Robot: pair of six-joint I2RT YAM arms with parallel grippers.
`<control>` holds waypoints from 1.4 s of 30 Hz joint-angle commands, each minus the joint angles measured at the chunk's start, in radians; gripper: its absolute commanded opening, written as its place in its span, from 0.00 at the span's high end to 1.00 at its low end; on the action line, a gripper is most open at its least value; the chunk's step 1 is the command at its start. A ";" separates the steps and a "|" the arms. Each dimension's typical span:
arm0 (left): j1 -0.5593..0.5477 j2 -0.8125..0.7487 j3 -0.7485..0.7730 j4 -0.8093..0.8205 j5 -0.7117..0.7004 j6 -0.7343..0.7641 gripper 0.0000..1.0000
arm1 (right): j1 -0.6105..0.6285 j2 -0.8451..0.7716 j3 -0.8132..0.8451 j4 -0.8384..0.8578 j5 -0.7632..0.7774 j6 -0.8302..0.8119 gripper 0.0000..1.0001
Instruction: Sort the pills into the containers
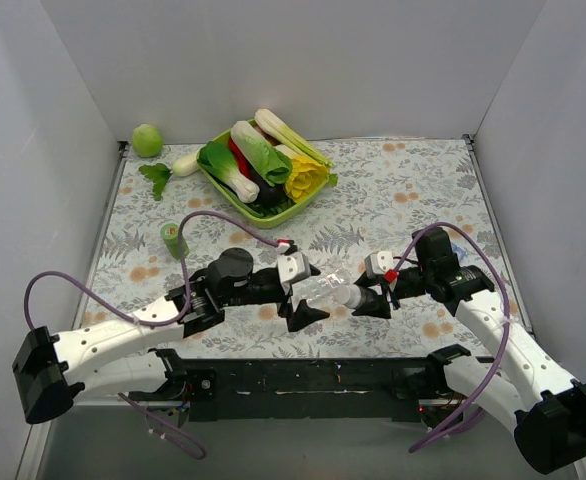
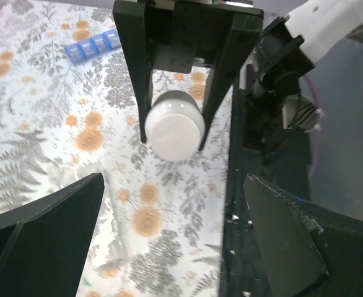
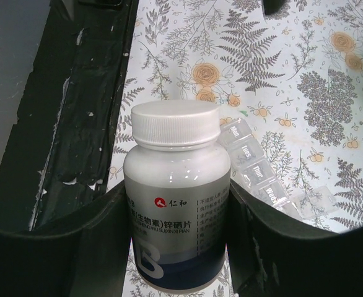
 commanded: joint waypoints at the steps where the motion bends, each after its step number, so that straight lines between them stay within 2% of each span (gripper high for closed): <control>1: -0.004 0.127 0.104 0.069 0.057 0.263 0.02 | -0.001 0.001 0.008 -0.014 -0.038 -0.031 0.92; 4: -0.008 0.195 0.138 0.082 0.069 0.266 0.02 | -0.001 0.001 0.008 -0.014 -0.036 -0.031 0.92; 8: -0.024 0.252 0.156 0.100 0.072 0.246 0.07 | -0.001 -0.001 0.005 -0.012 -0.035 -0.031 0.92; 11: -0.031 0.282 0.171 0.100 0.078 0.230 0.13 | -0.001 -0.002 0.002 -0.009 -0.036 -0.029 0.92; 14: -0.032 0.304 0.184 0.094 0.075 0.213 0.24 | -0.002 -0.001 0.003 -0.009 -0.038 -0.028 0.92; 18: -0.031 0.318 0.194 0.089 0.082 0.177 0.54 | -0.002 -0.002 0.002 -0.009 -0.036 -0.028 0.92; 19: -0.032 0.318 0.197 0.088 0.075 0.165 0.75 | -0.001 -0.002 0.000 -0.009 -0.036 -0.026 0.92; 22: -0.032 0.319 0.207 0.066 0.043 0.087 1.00 | -0.002 -0.005 0.000 -0.005 -0.029 -0.020 0.92; 27: -0.031 0.304 0.225 0.019 -0.059 -0.221 1.00 | -0.002 -0.016 -0.009 0.029 0.008 0.018 0.92; 28: -0.028 0.304 0.237 -0.003 -0.131 -0.378 1.00 | -0.002 -0.018 -0.011 0.037 0.019 0.026 0.92; 30: -0.024 0.310 0.271 -0.075 -0.173 -0.563 1.00 | -0.007 -0.021 -0.014 0.058 0.051 0.050 0.93; 31: -0.020 0.307 0.276 -0.107 -0.251 -0.794 1.00 | -0.007 -0.022 -0.015 0.066 0.059 0.058 0.93; 32: -0.017 0.302 0.277 -0.182 -0.289 -0.941 1.00 | -0.007 -0.024 -0.017 0.072 0.068 0.066 0.93; 33: -0.014 0.298 0.274 -0.208 -0.288 -1.062 1.00 | -0.010 -0.022 -0.020 0.086 0.072 0.076 0.93; 34: -0.012 0.299 0.270 -0.221 -0.276 -1.285 1.00 | -0.013 -0.024 -0.021 0.090 0.076 0.081 0.93; 35: -0.012 0.305 0.266 -0.239 -0.230 -1.380 1.00 | -0.015 -0.022 -0.021 0.093 0.077 0.084 0.93; 38: -0.012 0.347 0.286 -0.257 -0.155 -1.589 1.00 | -0.016 -0.015 -0.020 0.101 0.076 0.093 0.93; 39: -0.012 0.350 0.294 -0.250 -0.155 -1.596 1.00 | -0.018 -0.012 -0.018 0.100 0.076 0.095 0.93; 40: -0.012 0.356 0.320 -0.248 -0.153 -1.597 0.94 | -0.018 -0.013 -0.015 0.097 0.076 0.095 0.93; 42: -0.012 0.358 0.345 -0.244 -0.167 -1.556 0.65 | -0.021 -0.016 -0.015 0.095 0.076 0.096 0.93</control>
